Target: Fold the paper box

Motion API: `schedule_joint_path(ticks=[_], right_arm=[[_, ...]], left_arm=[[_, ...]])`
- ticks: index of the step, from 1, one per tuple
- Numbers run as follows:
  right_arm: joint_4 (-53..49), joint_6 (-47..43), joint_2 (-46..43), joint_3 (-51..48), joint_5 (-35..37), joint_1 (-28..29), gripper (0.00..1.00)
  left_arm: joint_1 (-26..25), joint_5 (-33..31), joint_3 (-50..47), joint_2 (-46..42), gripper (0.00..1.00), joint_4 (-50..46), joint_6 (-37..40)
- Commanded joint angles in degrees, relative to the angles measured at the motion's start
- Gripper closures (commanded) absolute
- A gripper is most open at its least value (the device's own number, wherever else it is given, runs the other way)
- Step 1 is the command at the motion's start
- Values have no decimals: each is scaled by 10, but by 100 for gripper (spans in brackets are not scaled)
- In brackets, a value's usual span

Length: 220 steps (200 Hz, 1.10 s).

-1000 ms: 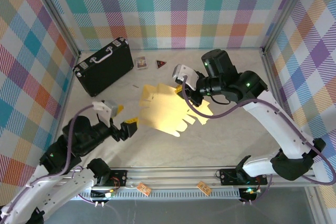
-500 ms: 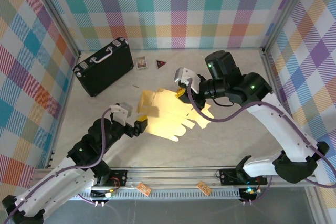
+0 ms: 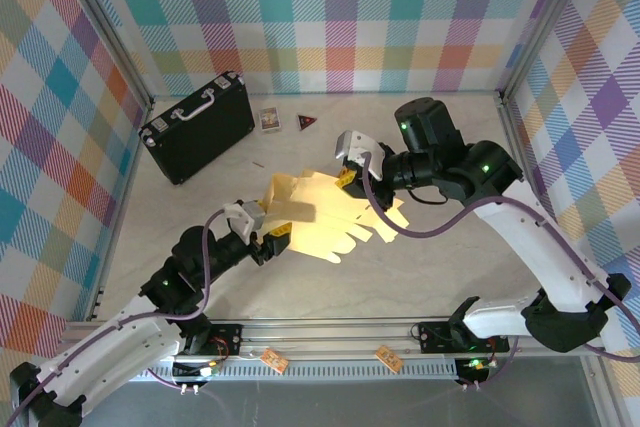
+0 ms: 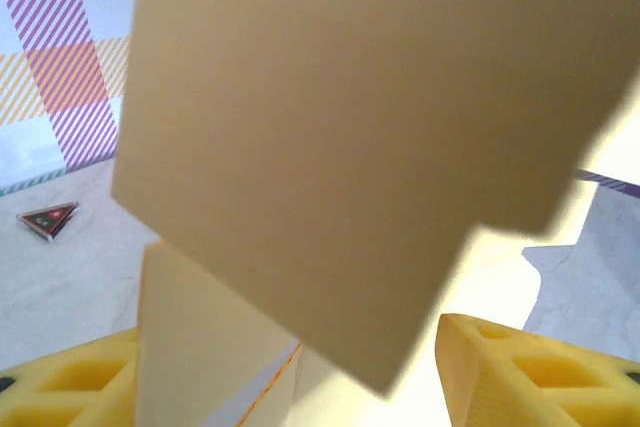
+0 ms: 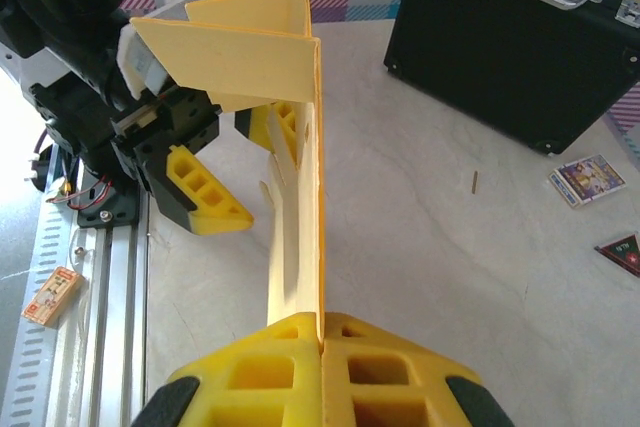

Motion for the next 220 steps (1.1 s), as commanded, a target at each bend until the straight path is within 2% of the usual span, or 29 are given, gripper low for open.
schedule_joint_path(ticks=[1, 56, 82, 106, 121, 144, 156, 190, 202, 220], right_arm=[[19, 1, -6, -2, -2, -4, 99], [23, 5, -9, -10, -1, -13, 100], [23, -1, -14, -17, -12, -15, 100], [32, -18, -30, -36, -38, -17, 100], [43, -21, -40, -47, -47, -17, 100], [50, -28, -49, -56, -68, -17, 100], [58, -28, -53, -62, -75, -17, 99], [59, -24, -52, -66, -46, -18, 99], [61, -18, -50, -64, -37, -18, 99], [61, -9, -46, -62, -24, -19, 99]], left_arm=[[-7, 23, -21, -29, 39, 58, 0], [-14, 72, -39, -57, 43, 97, 11], [-14, 26, -41, -69, 38, 95, 15], [-14, -51, -36, -71, 33, 66, 15], [-14, -44, -34, -65, 31, 54, 27], [-14, -14, -51, -54, 30, 98, 38], [-14, -6, -54, -40, 33, 120, 48], [-16, 75, -58, -19, 48, 155, 54], [-19, 79, -64, -23, 54, 163, 51], [-23, 75, -76, -45, 56, 164, 51]])
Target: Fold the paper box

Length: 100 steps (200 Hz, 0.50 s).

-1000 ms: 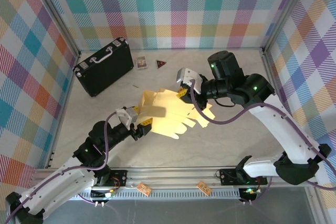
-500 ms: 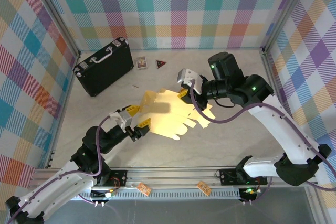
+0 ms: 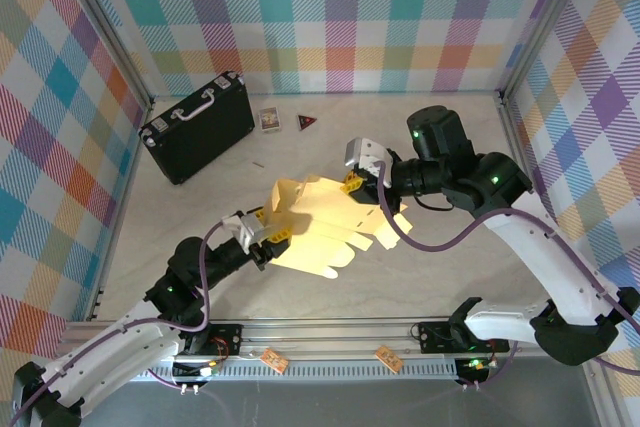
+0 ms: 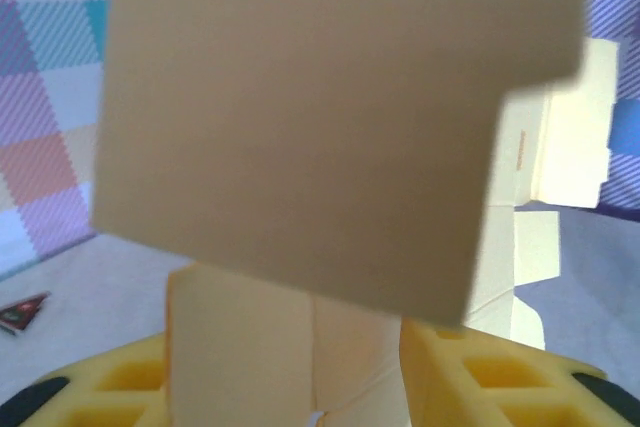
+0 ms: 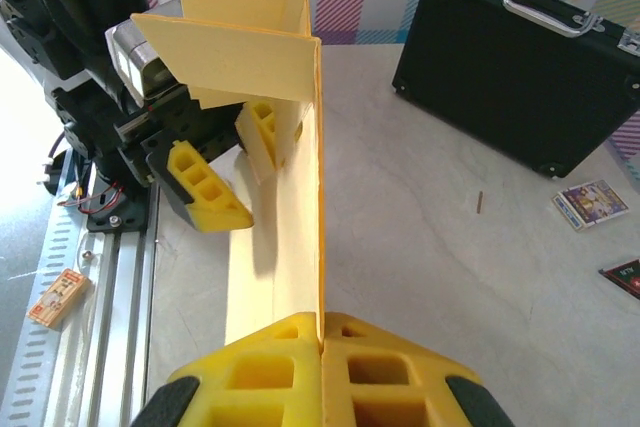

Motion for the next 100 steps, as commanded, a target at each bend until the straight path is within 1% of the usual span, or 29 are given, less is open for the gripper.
schedule_joint_path(ticks=[1, 30, 56, 81, 100], right_arm=[[20, 4, 1, -1, 9, -4, 99], [17, 12, 10, 0, 23, -9, 99], [20, 19, 15, 0, 17, -10, 100], [19, 23, 21, 4, 15, -10, 100], [19, 25, 23, 6, 15, -11, 100]], left_arm=[[-10, 29, -16, -27, 56, 42, 4], [-16, 3, -30, -79, 55, 23, 8], [-18, -5, -30, -107, 53, 6, 18], [-19, 8, -24, -98, 55, 11, 20], [-20, 29, -22, -78, 59, 15, 18]])
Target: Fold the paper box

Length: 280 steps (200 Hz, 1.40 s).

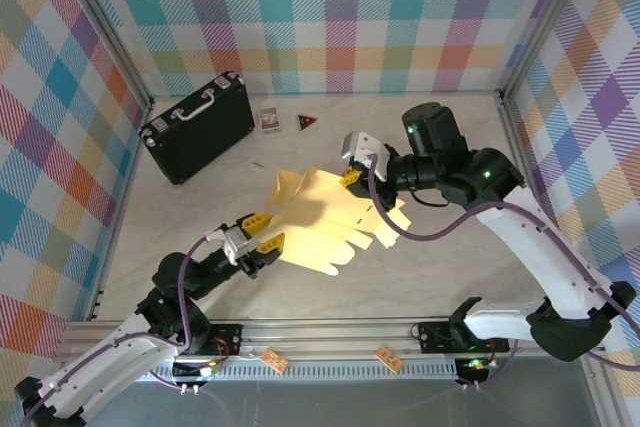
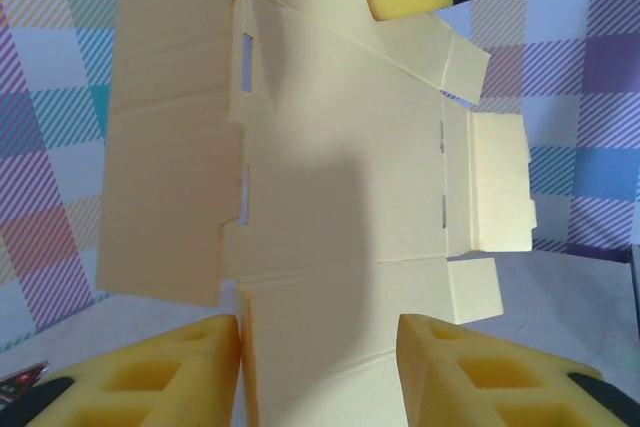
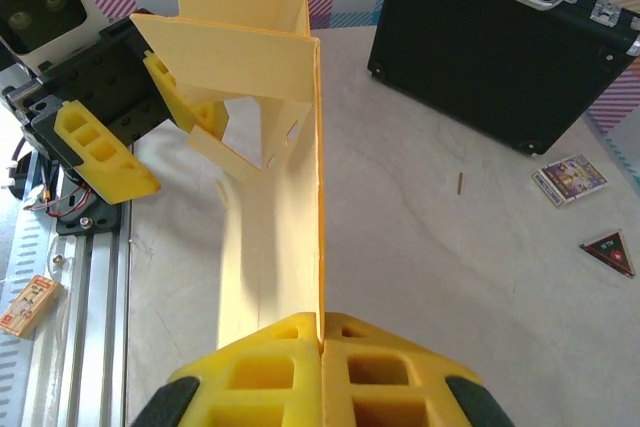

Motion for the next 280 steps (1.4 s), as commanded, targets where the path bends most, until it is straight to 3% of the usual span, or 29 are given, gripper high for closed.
schedule_joint_path(ticks=[1, 27, 125, 170, 192, 228, 260, 280], right_arm=[[9, 11, 5, 6, -6, -4, 100], [13, 18, 8, 10, -18, -4, 100], [24, 24, 12, -5, -63, -4, 99], [23, 23, 8, -13, -65, -4, 99], [24, 21, 9, -14, -45, -4, 99], [43, 30, 19, -14, 1, -4, 99], [12, 27, 38, 16, 37, -5, 99], [-14, 38, 39, 34, 40, -5, 97]], left_arm=[[-8, 24, 5, 16, 59, 13, 5], [-12, 29, 3, 44, 62, 26, 2], [-14, 32, 24, 164, 51, 93, 16], [-14, 0, 29, 193, 49, 125, 22], [-13, 33, 42, 179, 50, 79, 13], [-14, 58, 68, 118, 44, -63, -79], [-28, -22, 142, 92, 35, -249, -168], [-28, -14, 217, 80, 29, -348, -212]])
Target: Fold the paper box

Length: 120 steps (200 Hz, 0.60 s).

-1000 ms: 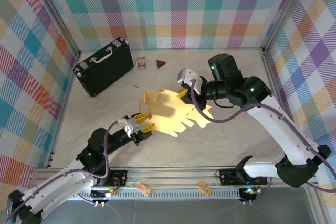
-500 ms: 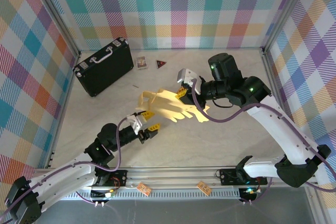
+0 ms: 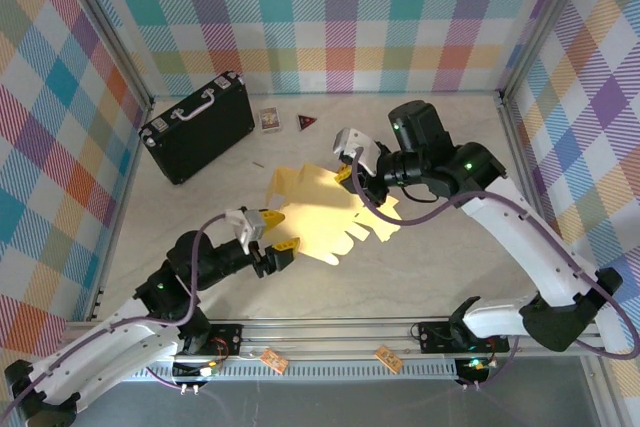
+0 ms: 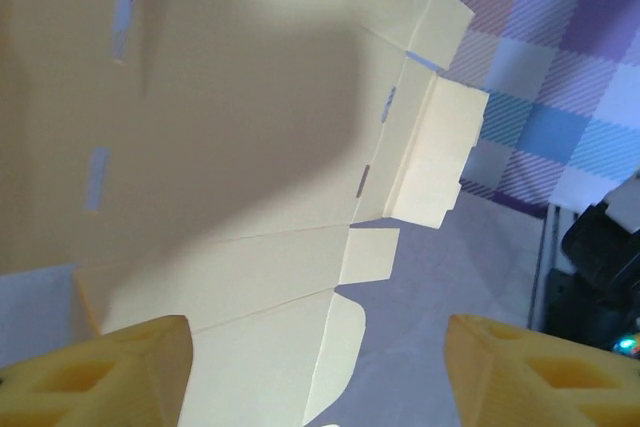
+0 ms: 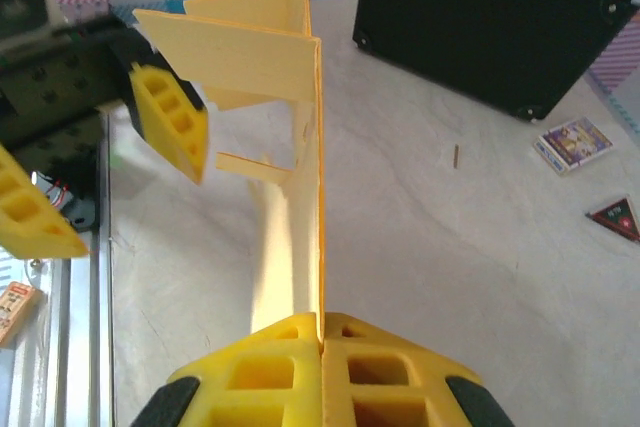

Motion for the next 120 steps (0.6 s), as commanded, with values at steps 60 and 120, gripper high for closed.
schedule_joint_path(ticks=[60, 120], right_arm=[[-99, -9, -22, 34, -49, -4, 98], [-171, -23, 45, 127, -59, -4, 99]], left_arm=[[-6, -148, 354, 23, 14, -460, -109], [0, -119, 491, 227, 3, -491, 47]])
